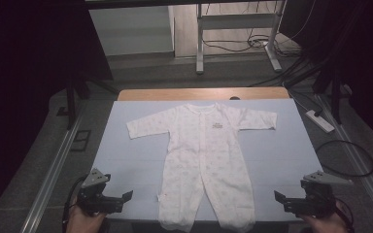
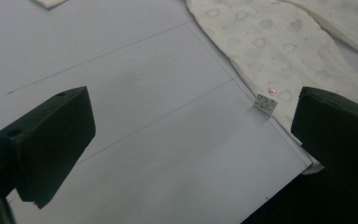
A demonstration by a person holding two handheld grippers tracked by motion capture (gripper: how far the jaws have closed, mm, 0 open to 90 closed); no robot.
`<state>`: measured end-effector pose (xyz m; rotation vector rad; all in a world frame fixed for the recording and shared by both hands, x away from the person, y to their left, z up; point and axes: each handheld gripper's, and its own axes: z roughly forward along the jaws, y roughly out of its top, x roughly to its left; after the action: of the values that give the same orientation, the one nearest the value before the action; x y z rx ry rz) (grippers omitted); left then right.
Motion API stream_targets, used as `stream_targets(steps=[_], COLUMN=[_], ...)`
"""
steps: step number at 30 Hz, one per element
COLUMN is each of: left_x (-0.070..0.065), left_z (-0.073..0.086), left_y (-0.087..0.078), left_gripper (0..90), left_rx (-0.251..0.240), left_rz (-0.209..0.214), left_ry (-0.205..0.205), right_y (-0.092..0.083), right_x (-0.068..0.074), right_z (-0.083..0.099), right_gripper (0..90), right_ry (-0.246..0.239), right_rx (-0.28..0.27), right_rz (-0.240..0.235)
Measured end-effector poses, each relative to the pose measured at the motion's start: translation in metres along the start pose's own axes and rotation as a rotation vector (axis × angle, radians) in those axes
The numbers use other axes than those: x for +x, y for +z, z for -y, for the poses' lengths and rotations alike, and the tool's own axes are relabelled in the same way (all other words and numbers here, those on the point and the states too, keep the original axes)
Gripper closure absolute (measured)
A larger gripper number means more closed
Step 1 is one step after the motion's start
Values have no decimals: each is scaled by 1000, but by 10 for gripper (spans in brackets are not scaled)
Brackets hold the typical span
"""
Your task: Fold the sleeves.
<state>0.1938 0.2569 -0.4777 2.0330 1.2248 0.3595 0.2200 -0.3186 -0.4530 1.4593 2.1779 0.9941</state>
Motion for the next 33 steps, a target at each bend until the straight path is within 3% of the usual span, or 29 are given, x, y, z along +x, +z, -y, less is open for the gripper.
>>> stream_targets(steps=[33], left_x=[4], left_z=[0], left_y=[-3], left_gripper=[0], left_rx=[-18], left_rz=[37], left_ry=[-35], right_y=[4], right_x=[5], right_z=[-2], right_gripper=[0], right_ry=[-58], right_rx=[12], right_rz=[-11])
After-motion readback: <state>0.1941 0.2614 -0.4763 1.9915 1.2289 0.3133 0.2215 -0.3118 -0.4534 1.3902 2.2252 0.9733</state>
